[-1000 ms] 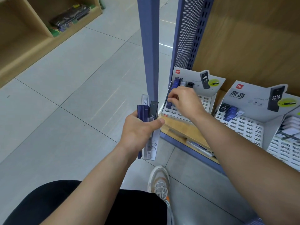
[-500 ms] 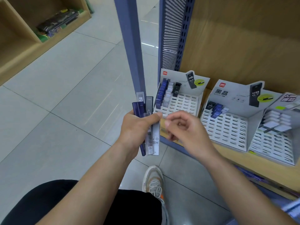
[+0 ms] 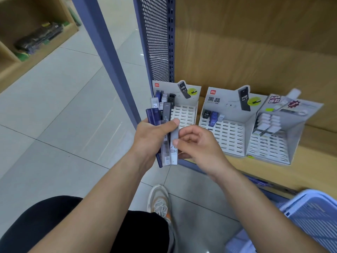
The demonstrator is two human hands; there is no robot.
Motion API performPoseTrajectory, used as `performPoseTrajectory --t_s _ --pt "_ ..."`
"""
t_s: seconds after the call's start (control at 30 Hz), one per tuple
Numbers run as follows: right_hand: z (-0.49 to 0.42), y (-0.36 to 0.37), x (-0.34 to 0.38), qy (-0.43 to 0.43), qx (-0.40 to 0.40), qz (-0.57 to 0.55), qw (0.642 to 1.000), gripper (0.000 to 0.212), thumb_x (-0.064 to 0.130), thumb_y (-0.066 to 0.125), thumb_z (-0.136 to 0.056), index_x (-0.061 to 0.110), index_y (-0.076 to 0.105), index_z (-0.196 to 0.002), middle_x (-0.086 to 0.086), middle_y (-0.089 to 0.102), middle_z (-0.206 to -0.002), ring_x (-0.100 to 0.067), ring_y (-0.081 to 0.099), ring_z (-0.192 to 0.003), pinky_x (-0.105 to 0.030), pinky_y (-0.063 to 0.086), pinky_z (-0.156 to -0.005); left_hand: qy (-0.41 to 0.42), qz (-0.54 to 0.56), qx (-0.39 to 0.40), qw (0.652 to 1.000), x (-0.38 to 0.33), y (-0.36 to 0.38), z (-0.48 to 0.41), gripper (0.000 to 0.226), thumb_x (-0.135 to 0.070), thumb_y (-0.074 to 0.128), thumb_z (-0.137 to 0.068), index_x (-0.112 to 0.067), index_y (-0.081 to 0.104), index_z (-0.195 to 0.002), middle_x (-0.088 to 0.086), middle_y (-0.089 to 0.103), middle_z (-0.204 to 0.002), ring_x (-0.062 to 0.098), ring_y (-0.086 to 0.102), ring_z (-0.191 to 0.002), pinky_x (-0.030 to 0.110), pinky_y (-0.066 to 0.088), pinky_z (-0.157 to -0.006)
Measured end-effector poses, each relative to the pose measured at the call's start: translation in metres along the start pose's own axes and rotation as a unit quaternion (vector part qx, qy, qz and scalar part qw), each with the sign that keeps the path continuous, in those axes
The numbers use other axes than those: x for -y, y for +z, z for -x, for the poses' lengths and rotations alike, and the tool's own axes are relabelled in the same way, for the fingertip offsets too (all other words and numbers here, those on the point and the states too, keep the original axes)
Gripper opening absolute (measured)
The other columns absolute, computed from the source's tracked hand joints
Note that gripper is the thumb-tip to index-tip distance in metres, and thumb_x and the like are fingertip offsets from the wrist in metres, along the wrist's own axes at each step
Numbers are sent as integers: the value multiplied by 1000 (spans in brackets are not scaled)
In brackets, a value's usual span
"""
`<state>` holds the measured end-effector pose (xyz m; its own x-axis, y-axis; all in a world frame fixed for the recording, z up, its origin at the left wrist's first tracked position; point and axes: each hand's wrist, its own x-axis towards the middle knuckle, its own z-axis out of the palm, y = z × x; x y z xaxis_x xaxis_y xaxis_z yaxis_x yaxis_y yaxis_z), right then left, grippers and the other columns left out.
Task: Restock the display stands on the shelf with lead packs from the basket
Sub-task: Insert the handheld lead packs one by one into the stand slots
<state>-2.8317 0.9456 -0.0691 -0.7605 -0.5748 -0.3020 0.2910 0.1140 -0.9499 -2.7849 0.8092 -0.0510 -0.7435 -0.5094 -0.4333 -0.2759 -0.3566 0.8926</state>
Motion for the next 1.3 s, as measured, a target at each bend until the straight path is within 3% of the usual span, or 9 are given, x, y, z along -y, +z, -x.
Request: performPoseTrajectory --t_s 0.23,0.37,0.5,0.63,0.87,0.97,1.03,1.17,1.3 --pt "1 -3 3 12 -3 -57 998 10 2 60 -96 5 58 -105 -13 62 -93 -27 72 -68 -33 59 -64 -2 7 10 1000 -3 2 1 31 -13 82 -82 -2 70 -108 20 75 -103 32 73 -83 55 62 -77" --pt "-1 0 1 10 3 -70 998 9 3 58 -97 6 58 -106 -14 62 -97 -26 71 -66 -31 58 -61 0 14 11 1000 -1 -4 -2 20 -11 81 -84 -6 72 -101 12 76 -90 26 70 -76 40 62 -67" --pt "-8 -4 -1 -21 -39 -65 997 10 6 66 -93 9 64 -102 -11 64 -89 -17 57 -55 -32 50 -54 10 6 -7 1000 0 -10 -6 17 -14 83 -82 -13 71 -93 0 69 -71 18 62 -64 27 52 -53" --pt "-17 -13 -1 -53 -106 -76 990 15 5 76 -84 11 65 -93 -3 67 -78 -18 55 -59 -29 50 -60 3 -3 -15 1000 4 -14 -7 22 -13 83 -81 -13 70 -99 -3 70 -68 18 63 -63 27 53 -53" --pt "-35 -10 0 -78 -148 -172 971 19 6 62 -96 -3 61 -112 -9 71 -78 -18 67 -72 -27 56 -70 0 -12 -28 1000 8 -25 -8 27 -11 85 -79 -13 66 -98 0 68 -72 22 63 -65 35 57 -63" --pt "-50 -10 0 -99 -203 -99 969 13 13 56 -101 4 65 -106 -13 71 -85 -19 70 -74 -28 59 -70 -11 -5 -57 998 10 -33 -10 27 -8 85 -78 -12 64 -95 3 67 -72 25 63 -64 44 59 -70" --pt "-66 -8 -4 -121 -209 -3 970 13 17 56 -101 13 68 -99 -8 72 -86 -18 72 -76 -32 61 -74 -14 -17 -72 997 11 -39 -10 25 -7 83 -80 -13 63 -94 7 67 -75 23 62 -61 38 59 -62" --pt "-105 0 -19 -165 -139 222 951 12 22 62 -98 26 72 -93 10 73 -83 -8 71 -77 -37 60 -79 -18 -39 -97 994 15 -55 -9 22 -10 81 -82 -15 62 -92 9 66 -77 16 62 -56 26 53 -50" --pt "-138 9 -31 -181 -82 362 911 13 20 63 -97 14 74 -102 4 71 -94 -9 64 -82 -30 56 -82 -25 -43 -110 993 17 -67 -13 26 -11 83 -81 -13 62 -95 10 67 -79 17 65 -59 28 56 -55"
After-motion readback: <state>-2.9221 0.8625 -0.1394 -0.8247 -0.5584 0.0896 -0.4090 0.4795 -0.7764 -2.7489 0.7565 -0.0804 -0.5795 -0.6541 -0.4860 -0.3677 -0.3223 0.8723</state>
